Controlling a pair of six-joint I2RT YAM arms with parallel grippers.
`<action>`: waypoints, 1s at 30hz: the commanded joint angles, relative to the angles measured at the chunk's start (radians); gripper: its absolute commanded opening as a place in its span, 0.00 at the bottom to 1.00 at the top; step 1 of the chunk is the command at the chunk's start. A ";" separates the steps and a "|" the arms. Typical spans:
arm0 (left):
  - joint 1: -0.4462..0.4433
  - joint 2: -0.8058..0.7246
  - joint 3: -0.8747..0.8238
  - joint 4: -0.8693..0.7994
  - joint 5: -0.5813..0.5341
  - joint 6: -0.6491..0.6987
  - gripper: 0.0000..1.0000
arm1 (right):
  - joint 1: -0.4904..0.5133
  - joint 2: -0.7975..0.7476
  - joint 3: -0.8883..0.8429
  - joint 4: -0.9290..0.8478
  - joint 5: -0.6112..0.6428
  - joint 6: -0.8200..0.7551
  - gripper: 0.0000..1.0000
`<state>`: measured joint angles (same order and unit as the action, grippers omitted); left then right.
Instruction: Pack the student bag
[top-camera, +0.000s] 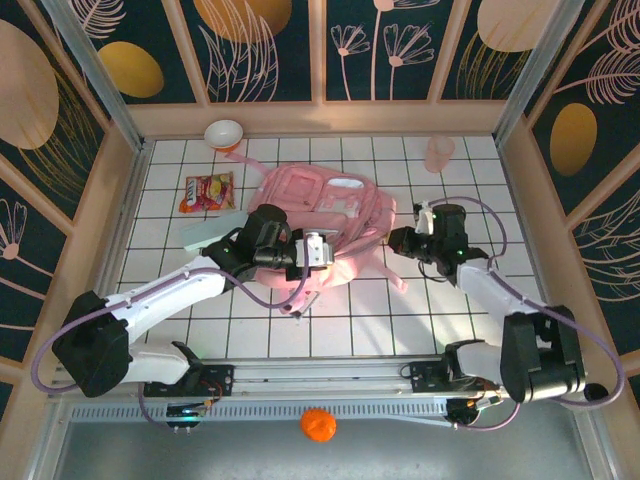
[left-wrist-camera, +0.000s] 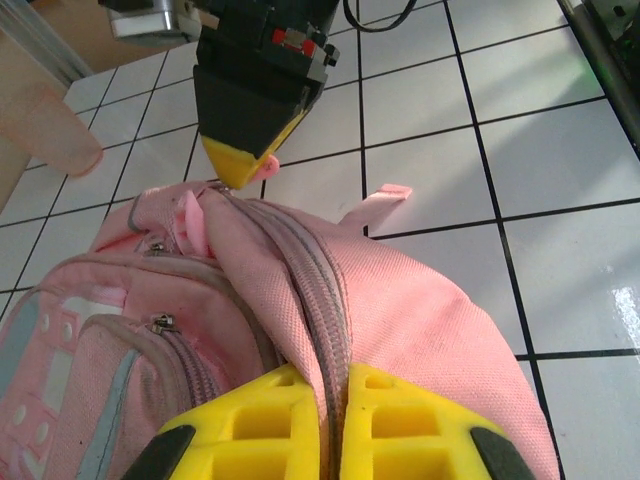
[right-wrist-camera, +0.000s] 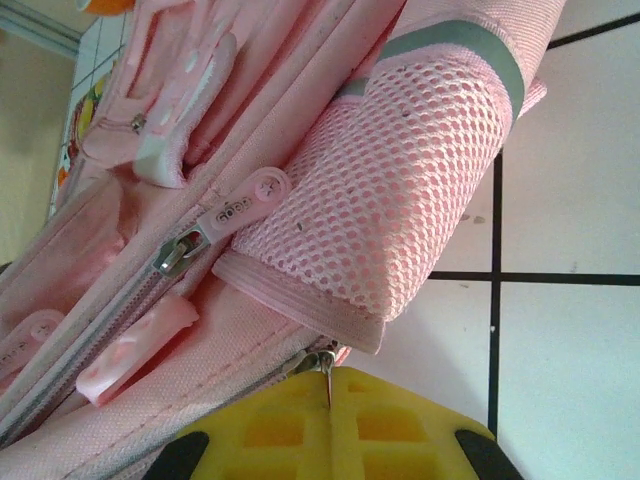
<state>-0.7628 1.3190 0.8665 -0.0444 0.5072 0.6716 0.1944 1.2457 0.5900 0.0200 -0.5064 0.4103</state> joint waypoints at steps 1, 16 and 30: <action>0.004 -0.051 0.049 0.095 0.086 -0.013 0.00 | -0.022 0.056 0.042 0.093 0.087 0.030 0.00; 0.102 0.034 0.131 0.125 -0.023 -0.136 0.77 | -0.025 -0.188 0.087 -0.082 0.087 -0.037 0.51; 0.161 0.236 0.234 -0.378 -0.069 0.373 0.84 | 0.013 -0.359 0.025 -0.077 0.025 -0.097 0.51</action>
<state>-0.6006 1.5196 1.0634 -0.3073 0.4381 0.9253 0.1936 0.9031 0.6262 -0.0605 -0.4618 0.3435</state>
